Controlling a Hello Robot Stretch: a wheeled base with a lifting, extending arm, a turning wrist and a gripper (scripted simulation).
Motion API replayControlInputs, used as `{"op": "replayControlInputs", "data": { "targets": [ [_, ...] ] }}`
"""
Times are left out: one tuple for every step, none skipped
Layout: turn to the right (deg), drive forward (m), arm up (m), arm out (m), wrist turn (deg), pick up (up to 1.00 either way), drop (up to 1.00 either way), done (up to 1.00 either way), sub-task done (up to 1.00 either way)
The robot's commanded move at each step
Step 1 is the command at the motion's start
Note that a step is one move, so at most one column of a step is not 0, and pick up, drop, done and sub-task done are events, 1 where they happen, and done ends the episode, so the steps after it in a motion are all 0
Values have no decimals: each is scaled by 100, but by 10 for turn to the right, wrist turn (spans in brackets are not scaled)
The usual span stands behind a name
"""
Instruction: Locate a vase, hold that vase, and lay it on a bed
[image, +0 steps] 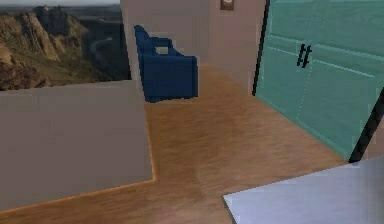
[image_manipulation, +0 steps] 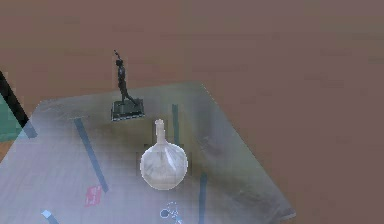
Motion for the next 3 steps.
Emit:
{"op": "replayControlInputs", "data": {
  "targets": [
    [0,0,38,0,0,0,0,0,0],
    [0,0,0,18,0,0,0,0,0],
    [0,0,0,0,450,0,0,0,0]
  ]
}}
